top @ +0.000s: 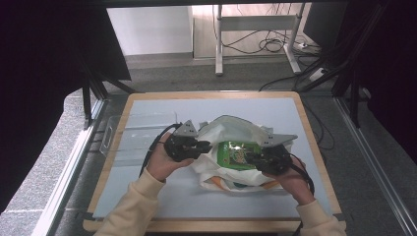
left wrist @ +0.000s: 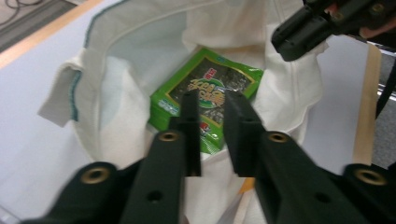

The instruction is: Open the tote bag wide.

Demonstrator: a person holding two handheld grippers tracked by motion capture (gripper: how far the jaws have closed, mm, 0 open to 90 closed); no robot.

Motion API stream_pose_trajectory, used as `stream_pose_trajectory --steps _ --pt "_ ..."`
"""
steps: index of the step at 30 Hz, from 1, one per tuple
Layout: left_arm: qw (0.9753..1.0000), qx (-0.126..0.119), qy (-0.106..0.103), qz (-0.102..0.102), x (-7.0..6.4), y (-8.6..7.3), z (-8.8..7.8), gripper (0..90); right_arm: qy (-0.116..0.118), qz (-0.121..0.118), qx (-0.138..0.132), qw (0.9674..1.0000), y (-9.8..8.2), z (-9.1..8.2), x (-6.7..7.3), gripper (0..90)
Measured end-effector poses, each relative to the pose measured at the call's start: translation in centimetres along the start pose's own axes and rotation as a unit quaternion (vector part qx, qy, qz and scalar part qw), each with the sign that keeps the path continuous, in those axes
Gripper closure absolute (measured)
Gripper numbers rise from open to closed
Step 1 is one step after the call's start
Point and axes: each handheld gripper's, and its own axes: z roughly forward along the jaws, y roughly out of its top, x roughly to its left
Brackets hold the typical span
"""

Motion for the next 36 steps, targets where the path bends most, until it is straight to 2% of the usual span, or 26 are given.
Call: stream_pose_trajectory --steps 1,3,5,10,15,36 --pt "1.0000 0.007 -0.007 -0.001 0.0 0.0 0.2 87.5 0.000 -0.001 -0.001 1.0000 0.2 0.1 0.0 84.1" --pt "0.9998 0.017 -0.005 0.000 -0.1 -0.1 0.6 89.6 0.002 -0.002 -0.004 1.0000 0.6 0.4 -0.2 86.7" --pt "0.9997 0.021 -0.007 -0.007 -0.1 -0.2 1.1 89.9 0.003 -0.001 -0.005 1.0000 1.0 0.8 -0.3 88.4" --pt "0.9994 0.033 -0.007 -0.007 0.0 -0.4 2.0 90.0 0.005 0.002 -0.007 1.0000 1.6 1.8 -0.6 89.1" --pt "0.9988 0.047 -0.009 -0.005 -0.1 -0.6 2.8 89.8 0.006 -0.002 0.001 1.0000 1.4 2.3 -0.7 89.1" --pt "0.9978 0.058 -0.024 -0.020 0.2 -1.2 3.5 89.9 0.008 -0.004 0.003 1.0000 1.1 2.4 -0.8 89.1"
